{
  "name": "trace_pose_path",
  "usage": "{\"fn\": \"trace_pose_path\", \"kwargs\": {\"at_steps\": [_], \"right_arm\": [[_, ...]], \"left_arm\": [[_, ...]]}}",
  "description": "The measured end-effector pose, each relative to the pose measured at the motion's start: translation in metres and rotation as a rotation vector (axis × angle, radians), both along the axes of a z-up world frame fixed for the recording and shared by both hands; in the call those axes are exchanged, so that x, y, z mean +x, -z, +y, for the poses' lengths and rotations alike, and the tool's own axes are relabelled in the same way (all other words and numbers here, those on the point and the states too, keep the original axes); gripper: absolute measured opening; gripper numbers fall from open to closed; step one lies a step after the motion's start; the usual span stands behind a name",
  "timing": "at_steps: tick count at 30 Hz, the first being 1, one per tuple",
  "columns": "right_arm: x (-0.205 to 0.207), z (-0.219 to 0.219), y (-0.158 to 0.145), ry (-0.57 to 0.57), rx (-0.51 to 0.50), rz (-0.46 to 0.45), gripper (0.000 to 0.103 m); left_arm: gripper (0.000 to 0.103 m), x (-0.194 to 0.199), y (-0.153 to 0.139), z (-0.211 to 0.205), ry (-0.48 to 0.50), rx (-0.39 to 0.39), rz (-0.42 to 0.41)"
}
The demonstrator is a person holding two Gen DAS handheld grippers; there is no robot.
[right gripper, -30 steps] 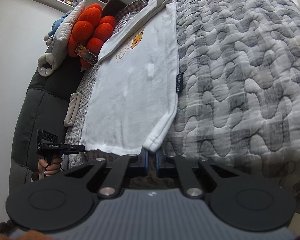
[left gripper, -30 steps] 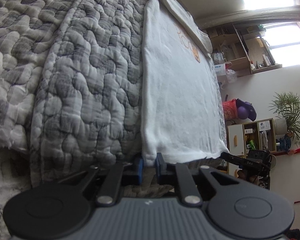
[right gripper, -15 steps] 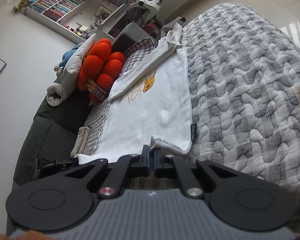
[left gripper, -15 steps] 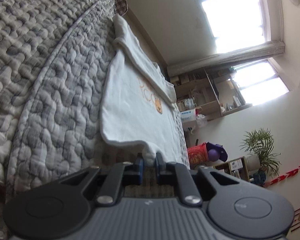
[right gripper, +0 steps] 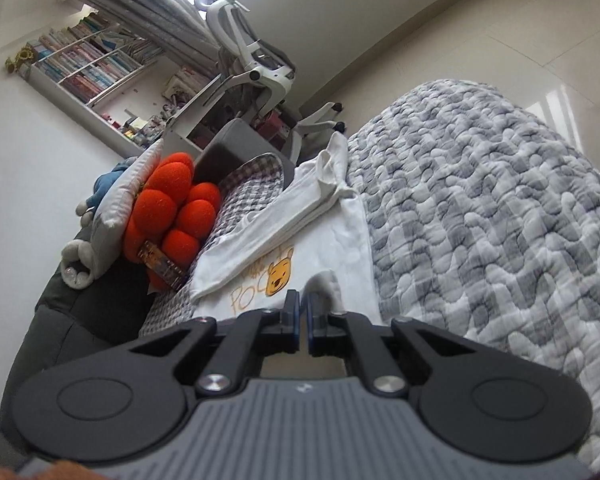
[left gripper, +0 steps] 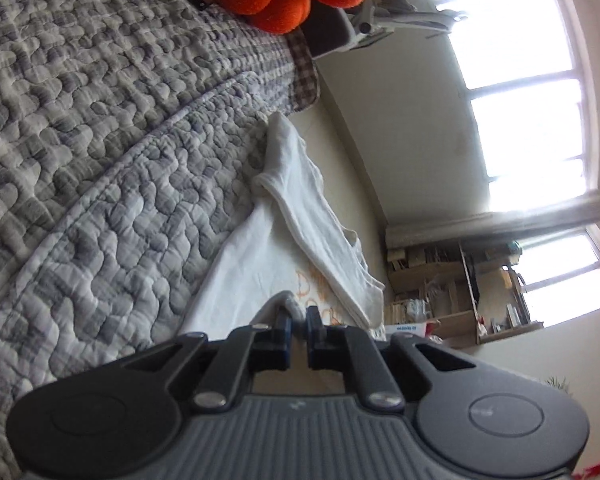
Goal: Fold clothes
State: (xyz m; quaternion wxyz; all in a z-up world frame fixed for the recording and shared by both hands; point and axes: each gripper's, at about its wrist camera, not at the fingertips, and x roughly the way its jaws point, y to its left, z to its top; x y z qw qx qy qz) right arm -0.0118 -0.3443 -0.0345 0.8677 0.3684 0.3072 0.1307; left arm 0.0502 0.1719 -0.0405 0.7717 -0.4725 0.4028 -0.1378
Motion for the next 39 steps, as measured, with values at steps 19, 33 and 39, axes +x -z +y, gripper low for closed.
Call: {"fn": "trace_pose_path", "kwargs": {"at_steps": [19,33,39], "right_arm": [[0.044,0.011,0.020,0.074,-0.087,0.038,0.017],[0.026,0.043,0.014,0.101,-0.205,0.066,0.048],[0.024,0.049,0.017,0.123,-0.239,0.103,0.048]], "left_arm": [[0.057,0.013,0.009,-0.002,-0.085,0.182,-0.119],[0.041,0.016,0.013,-0.041,0.017,0.408,-0.155],[0.032,0.012,0.015,-0.041,0.030,0.450,-0.148]]}}
